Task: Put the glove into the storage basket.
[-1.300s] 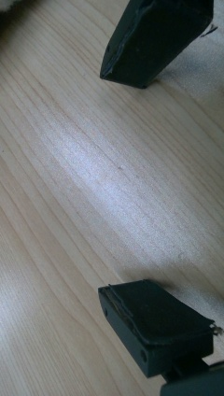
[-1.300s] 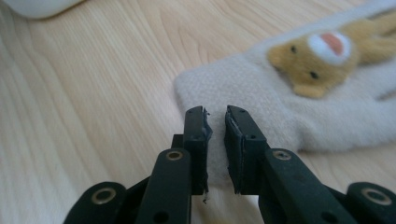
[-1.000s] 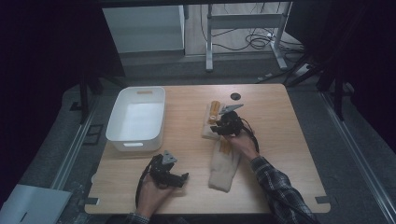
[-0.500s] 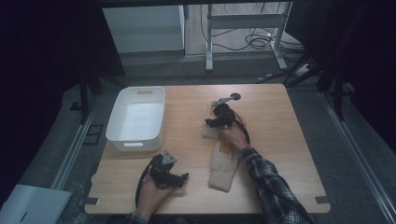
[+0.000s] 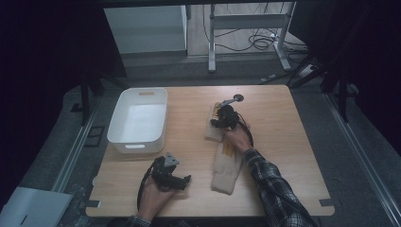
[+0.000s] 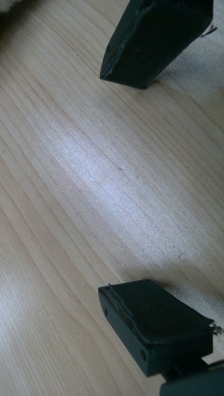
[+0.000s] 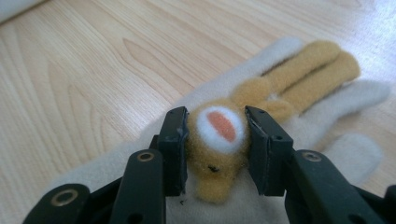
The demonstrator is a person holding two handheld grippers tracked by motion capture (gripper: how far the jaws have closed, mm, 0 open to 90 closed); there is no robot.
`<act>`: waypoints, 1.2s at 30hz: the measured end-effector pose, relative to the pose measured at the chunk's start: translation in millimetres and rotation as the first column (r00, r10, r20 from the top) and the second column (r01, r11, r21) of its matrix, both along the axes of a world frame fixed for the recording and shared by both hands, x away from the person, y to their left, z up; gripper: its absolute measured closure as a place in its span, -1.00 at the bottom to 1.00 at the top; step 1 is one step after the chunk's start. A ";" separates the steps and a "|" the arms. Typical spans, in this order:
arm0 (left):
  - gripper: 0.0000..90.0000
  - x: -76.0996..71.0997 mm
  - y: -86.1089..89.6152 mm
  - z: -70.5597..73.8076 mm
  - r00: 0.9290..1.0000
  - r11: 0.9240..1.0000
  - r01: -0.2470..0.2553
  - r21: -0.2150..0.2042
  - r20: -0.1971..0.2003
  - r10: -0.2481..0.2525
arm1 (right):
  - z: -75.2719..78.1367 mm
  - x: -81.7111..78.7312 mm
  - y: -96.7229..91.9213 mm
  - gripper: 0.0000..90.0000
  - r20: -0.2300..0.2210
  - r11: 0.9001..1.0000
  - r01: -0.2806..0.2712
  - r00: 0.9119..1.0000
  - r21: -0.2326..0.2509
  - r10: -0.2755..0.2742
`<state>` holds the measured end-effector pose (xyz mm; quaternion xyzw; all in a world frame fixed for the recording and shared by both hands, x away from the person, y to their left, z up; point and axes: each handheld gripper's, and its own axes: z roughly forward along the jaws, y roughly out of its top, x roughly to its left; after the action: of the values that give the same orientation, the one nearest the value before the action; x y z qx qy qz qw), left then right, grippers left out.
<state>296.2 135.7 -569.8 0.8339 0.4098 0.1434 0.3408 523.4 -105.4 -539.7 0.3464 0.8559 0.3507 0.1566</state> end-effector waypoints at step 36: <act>-0.97 0.0 0.0 0.0 1.000 1.000 0.000 0.000 0.000 0.000 | 98.7 -77.9 -41.6 0.35 0.042 0.993 -0.091 0.995 0.072 0.088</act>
<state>296.2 135.7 -569.8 0.8340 0.4097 0.1434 0.3406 445.5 -147.0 -441.0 0.3065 0.8538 0.3953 0.1443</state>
